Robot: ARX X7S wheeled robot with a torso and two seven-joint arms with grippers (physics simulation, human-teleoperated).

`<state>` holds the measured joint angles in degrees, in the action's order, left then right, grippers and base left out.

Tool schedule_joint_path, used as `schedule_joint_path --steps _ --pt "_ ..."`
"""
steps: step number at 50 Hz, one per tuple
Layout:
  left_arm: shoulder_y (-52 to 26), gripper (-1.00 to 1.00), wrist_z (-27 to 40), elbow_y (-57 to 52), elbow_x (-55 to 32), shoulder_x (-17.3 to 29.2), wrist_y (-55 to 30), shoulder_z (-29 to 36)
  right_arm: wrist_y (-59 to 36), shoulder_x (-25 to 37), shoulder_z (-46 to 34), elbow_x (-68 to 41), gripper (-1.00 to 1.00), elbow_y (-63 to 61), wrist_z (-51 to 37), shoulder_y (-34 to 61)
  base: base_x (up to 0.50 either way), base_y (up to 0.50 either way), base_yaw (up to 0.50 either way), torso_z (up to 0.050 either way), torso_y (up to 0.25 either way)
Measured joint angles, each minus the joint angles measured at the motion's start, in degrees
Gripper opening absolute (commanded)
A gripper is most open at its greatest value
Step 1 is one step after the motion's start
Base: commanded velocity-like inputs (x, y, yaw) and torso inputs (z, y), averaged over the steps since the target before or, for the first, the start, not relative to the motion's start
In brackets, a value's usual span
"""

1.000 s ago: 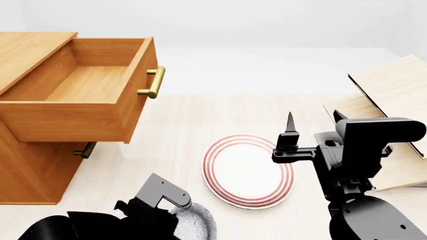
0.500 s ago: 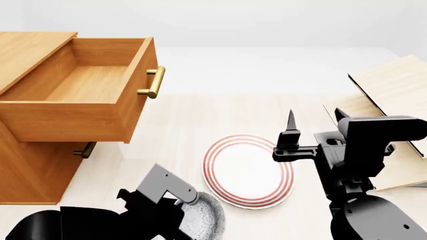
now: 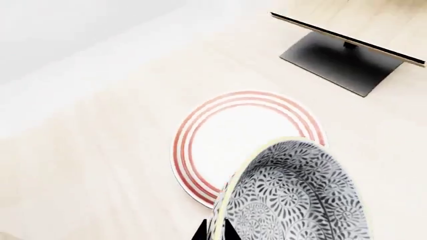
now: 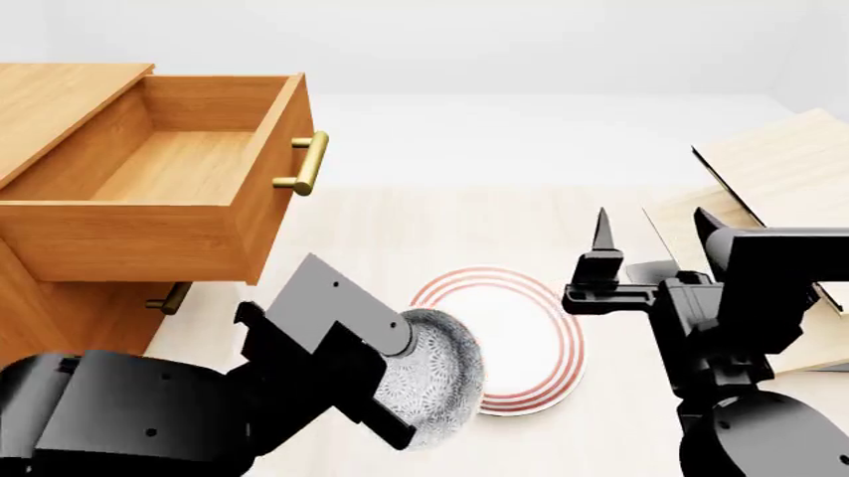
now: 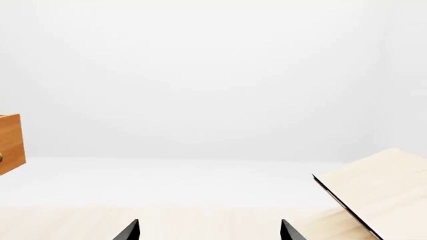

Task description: Open the top drawer of the cabinet and put the bowl in it.

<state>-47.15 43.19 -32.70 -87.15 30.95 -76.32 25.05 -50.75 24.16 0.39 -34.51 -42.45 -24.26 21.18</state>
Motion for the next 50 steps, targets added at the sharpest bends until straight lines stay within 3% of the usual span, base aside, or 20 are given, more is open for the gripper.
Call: schedule_joint_path --steps 13,25,38,50 --pt "-16.1 -1.0 9.5 2.4 -11.2 -2.4 0.9 -1.6 -0.8 0.4 1.7 -1.6 1.0 -1.6 -0.7 -0.4 0.0 0.0 0.0 0.0 0.0" --pt "-32.3 -1.0 14.4 9.8 -15.4 -5.4 2.0 -1.4 -1.7 0.7 2.9 -3.2 1.0 -2.8 -1.4 -0.2 0.0 0.0 0.0 0.0 0.001" --pt "-46.4 -1.0 13.7 20.3 -11.0 -7.1 2.7 -1.0 -2.1 1.0 3.8 -4.4 1.0 -3.6 -1.8 -0.2 0.0 0.0 0.0 0.0 0.0" --pt "-53.7 -1.0 8.3 30.0 -0.9 -5.9 5.5 0.3 -1.9 1.2 4.0 -4.7 1.0 -3.7 -2.0 -0.4 0.0 0.0 0.0 0.0 0.001"
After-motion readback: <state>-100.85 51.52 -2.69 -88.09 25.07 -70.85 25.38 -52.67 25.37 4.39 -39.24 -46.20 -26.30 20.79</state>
